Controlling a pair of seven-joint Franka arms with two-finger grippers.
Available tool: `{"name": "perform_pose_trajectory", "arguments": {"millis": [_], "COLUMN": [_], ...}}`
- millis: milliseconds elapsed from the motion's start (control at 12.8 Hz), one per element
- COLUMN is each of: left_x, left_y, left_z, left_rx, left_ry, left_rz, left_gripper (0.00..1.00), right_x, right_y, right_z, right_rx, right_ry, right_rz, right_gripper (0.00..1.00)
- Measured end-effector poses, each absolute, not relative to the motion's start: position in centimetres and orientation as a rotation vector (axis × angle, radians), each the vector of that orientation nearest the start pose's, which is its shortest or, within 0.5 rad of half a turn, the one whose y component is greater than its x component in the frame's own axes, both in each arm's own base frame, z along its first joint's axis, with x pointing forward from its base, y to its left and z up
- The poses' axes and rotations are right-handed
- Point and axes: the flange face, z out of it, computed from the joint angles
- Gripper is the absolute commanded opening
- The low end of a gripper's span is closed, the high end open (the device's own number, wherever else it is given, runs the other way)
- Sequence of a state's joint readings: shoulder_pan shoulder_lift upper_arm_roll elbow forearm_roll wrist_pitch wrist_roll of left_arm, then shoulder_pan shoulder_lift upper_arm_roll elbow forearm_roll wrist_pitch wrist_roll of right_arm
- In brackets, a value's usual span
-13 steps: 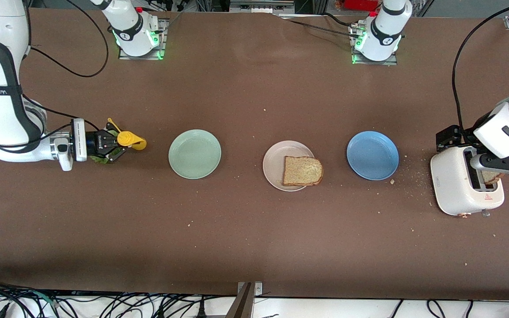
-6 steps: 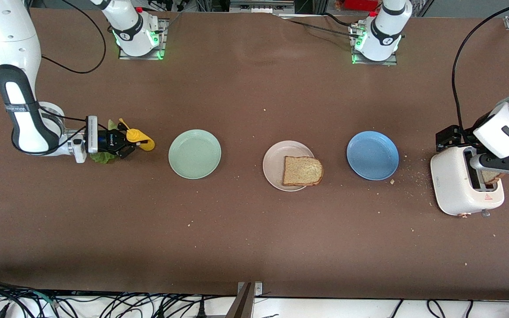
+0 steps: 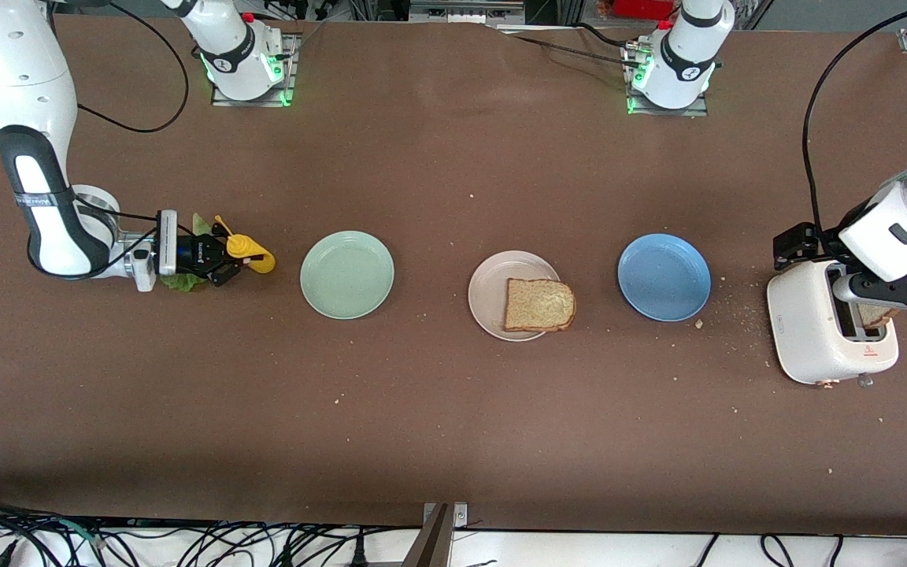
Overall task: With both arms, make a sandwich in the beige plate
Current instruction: 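Lower the yellow bottle onto the table and open the right gripper, then withdraw the right gripper back from the yellow bottle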
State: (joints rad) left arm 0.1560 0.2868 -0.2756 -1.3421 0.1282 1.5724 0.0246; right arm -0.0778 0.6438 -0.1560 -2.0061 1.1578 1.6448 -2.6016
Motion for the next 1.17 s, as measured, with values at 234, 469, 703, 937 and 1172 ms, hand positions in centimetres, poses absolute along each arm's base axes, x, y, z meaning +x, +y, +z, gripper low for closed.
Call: {"name": "perform_pose_trajectory", "arguments": {"millis": [234, 469, 703, 937, 1172], "left_x": [63.6, 63.6, 63.6, 63.6, 63.6], "left_y": [-3.8, -3.8, -3.8, -3.8, -3.8], "left_z": [56.7, 56.7, 56.7, 56.7, 56.7], "left_rx": [-3.080, -3.080, -3.080, -3.080, -3.080], "left_ry": [0.213, 0.213, 0.213, 0.213, 0.213], "left_rz": [0.068, 0.068, 0.067, 0.068, 0.067], "left_gripper": [1.00, 1.00, 1.00, 1.00, 1.00], "right_x": [52.5, 53.0, 53.9, 53.8, 55.7], "right_y": [-3.3, -4.1, -8.0, -13.5, -18.3], "right_z": [12.5, 12.8, 13.9, 15.0, 18.8], "right_rx": [-1.414, -1.444, -1.537, -1.649, -1.767], "right_ry": [-1.435, -1.420, -1.420, -1.439, -1.475], "right_rz": [-0.884, -0.878, -0.823, -0.725, -0.622], "right_gripper": [0.81, 0.91, 0.97, 0.98, 0.97]}}
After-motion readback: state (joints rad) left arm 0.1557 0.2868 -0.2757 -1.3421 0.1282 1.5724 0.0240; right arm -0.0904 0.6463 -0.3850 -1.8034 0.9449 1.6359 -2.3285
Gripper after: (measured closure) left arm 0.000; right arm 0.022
